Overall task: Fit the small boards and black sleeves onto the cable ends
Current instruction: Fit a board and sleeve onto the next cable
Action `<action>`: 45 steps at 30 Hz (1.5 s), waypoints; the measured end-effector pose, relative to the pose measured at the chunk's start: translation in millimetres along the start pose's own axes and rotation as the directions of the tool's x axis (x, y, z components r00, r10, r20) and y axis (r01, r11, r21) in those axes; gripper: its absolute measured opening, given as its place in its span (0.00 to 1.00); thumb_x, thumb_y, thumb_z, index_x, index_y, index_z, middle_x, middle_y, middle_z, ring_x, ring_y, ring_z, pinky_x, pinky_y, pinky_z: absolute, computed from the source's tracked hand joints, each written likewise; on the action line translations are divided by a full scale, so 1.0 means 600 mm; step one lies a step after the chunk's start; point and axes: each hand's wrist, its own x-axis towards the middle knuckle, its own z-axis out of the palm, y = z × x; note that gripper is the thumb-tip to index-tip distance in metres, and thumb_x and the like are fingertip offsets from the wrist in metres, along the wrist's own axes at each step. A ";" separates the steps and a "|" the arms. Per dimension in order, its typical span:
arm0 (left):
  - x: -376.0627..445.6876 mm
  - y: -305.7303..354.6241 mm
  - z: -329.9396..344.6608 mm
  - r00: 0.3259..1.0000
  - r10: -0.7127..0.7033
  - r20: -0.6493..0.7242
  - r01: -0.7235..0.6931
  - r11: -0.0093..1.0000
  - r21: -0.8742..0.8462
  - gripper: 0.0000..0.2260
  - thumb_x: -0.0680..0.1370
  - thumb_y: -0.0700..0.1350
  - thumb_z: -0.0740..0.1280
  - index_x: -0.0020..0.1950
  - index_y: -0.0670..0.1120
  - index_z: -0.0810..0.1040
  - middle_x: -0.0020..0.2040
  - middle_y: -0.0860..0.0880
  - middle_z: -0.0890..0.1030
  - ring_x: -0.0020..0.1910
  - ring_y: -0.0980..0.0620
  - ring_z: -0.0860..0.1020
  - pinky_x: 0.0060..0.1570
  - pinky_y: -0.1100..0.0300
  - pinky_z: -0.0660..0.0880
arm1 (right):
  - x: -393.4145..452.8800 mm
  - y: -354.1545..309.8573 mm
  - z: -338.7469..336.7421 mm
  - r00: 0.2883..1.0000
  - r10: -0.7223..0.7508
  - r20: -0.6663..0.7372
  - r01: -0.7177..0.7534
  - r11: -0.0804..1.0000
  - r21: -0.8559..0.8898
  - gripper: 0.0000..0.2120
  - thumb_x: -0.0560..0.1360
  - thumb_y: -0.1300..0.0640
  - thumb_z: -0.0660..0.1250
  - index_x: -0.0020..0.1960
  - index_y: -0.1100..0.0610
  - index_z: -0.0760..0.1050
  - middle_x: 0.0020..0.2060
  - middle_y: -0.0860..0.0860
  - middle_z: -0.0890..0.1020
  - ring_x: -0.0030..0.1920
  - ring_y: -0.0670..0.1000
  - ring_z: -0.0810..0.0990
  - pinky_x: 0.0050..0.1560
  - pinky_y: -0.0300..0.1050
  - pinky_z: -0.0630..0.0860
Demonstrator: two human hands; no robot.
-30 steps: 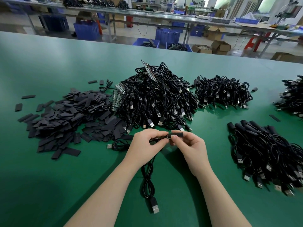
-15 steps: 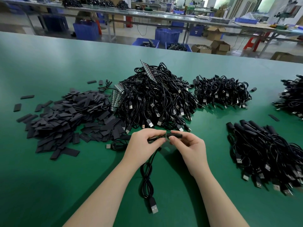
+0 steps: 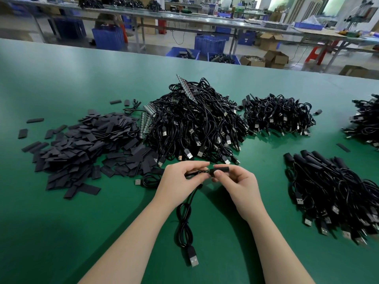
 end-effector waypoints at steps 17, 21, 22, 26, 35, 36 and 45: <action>-0.001 0.002 0.006 0.999 0.009 -0.045 -0.007 0.999 0.033 0.08 0.72 0.49 0.75 0.49 0.59 0.83 0.44 0.66 0.83 0.45 0.66 0.81 0.46 0.73 0.74 | -0.001 0.002 0.011 0.996 0.024 -0.082 -0.018 0.997 0.071 0.14 0.76 0.61 0.72 0.44 0.41 0.86 0.38 0.50 0.87 0.42 0.43 0.84 0.44 0.31 0.76; -0.001 0.003 0.005 0.999 0.010 -0.048 -0.009 1.000 0.021 0.08 0.72 0.47 0.75 0.47 0.60 0.84 0.43 0.64 0.83 0.43 0.64 0.82 0.44 0.73 0.74 | -0.003 0.001 0.013 0.996 0.008 -0.085 -0.003 0.998 0.057 0.14 0.75 0.62 0.72 0.43 0.41 0.86 0.38 0.47 0.87 0.41 0.41 0.84 0.43 0.29 0.75; -0.001 0.004 0.005 0.999 0.007 -0.047 -0.006 1.000 0.010 0.08 0.72 0.47 0.75 0.47 0.61 0.84 0.43 0.64 0.83 0.43 0.63 0.82 0.44 0.73 0.74 | -0.004 0.001 0.014 0.996 0.005 -0.092 0.000 0.998 0.056 0.14 0.75 0.62 0.73 0.43 0.42 0.86 0.38 0.47 0.87 0.41 0.41 0.84 0.43 0.29 0.75; -0.001 0.006 0.006 0.999 0.001 -0.044 -0.002 1.000 -0.018 0.10 0.72 0.45 0.76 0.46 0.62 0.83 0.43 0.63 0.84 0.44 0.63 0.82 0.45 0.72 0.74 | -0.004 0.001 0.016 0.994 -0.004 -0.111 0.010 0.998 0.058 0.12 0.74 0.63 0.73 0.44 0.45 0.85 0.38 0.47 0.87 0.40 0.42 0.84 0.43 0.30 0.76; -0.001 0.012 0.005 0.999 0.043 -0.024 -0.043 0.999 -0.013 0.14 0.72 0.48 0.75 0.44 0.69 0.82 0.44 0.65 0.83 0.45 0.64 0.82 0.46 0.73 0.74 | -0.006 -0.001 0.015 0.993 -0.011 -0.114 0.019 0.997 0.071 0.13 0.74 0.63 0.73 0.44 0.45 0.85 0.38 0.47 0.87 0.40 0.42 0.84 0.43 0.30 0.76; -0.001 0.013 0.006 0.999 0.043 -0.023 -0.043 0.999 -0.017 0.13 0.72 0.49 0.75 0.44 0.70 0.81 0.43 0.65 0.83 0.45 0.64 0.82 0.46 0.73 0.74 | -0.007 -0.001 0.015 0.993 -0.016 -0.117 0.025 0.997 0.075 0.13 0.74 0.64 0.73 0.44 0.45 0.85 0.38 0.47 0.87 0.40 0.42 0.84 0.43 0.30 0.76; 0.000 0.010 0.004 1.000 0.027 -0.007 -0.027 0.998 -0.057 0.13 0.72 0.47 0.76 0.44 0.68 0.82 0.43 0.63 0.84 0.45 0.62 0.82 0.46 0.71 0.75 | -0.004 -0.001 0.011 0.995 -0.017 -0.096 0.019 1.000 0.022 0.15 0.75 0.61 0.73 0.43 0.40 0.85 0.37 0.48 0.86 0.39 0.45 0.83 0.43 0.33 0.77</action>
